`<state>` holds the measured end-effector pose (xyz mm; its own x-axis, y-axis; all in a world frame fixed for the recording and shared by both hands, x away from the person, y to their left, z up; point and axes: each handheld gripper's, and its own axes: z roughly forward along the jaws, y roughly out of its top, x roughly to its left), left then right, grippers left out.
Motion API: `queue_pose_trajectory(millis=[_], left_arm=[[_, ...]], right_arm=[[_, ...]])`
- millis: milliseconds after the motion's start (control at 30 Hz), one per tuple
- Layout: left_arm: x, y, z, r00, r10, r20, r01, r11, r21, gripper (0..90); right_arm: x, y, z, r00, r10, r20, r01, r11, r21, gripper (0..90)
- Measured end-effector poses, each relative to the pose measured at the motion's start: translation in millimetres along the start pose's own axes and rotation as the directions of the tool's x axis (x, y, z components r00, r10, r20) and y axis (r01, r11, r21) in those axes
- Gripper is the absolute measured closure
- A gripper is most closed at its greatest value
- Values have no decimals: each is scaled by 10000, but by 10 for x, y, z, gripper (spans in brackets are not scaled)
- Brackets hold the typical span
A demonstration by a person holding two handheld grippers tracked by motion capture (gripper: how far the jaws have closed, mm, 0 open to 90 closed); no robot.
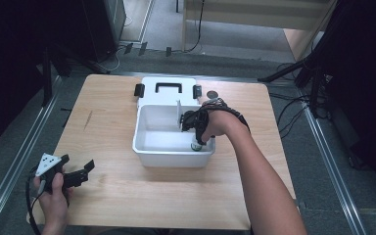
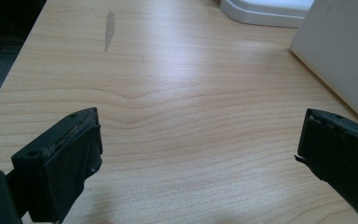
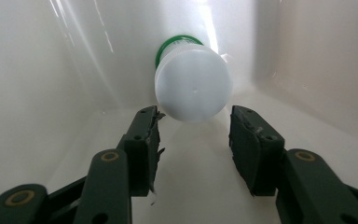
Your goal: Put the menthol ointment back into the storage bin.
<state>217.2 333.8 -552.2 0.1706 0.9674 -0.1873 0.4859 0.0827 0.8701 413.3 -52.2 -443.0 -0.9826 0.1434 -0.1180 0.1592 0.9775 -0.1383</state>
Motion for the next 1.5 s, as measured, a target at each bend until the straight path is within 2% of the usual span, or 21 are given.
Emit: queue_pose_trajectory(millis=[333,467,567,600,767,967,1133,1500], left_arm=[[-3,1,0,10000,5,-8,-5,10000,9,3],[-3,0,0,10000,-1,-7,1,10000,1,3],[-3,1,-1,10000,4,-15,-4,10000,9,3],[-2,1,-1,10000,-2,-6,2,10000,6,3],[-3,1,0,10000,33,-22,-33,10000,27,3],[-5,1,-1,10000,42,-31,-42,10000,33,3],[-5,1,0,10000,69,-42,-68,10000,35,3],[-7,2,-1,9999,100,-61,-99,9999,50,3]], right_arm=[[3,-102,-240,9998,182,25,-180,9971,-735,413],[-17,-161,-367,9980,631,-106,-639,9917,-1112,399],[-36,-207,-440,9973,732,-25,-728,9876,-1394,357],[-32,-228,-472,9956,931,-63,-931,9851,-1449,357],[-46,-315,-598,9939,1103,75,-1074,9790,-1731,316],[-48,-457,-735,9903,1388,38,-1344,9651,-2248,288],[-52,-602,-811,9828,1844,21,-1779,9511,-2525,262],[-57,-935,-810,9691,2468,-29,-2363,9242,-3002,249]])
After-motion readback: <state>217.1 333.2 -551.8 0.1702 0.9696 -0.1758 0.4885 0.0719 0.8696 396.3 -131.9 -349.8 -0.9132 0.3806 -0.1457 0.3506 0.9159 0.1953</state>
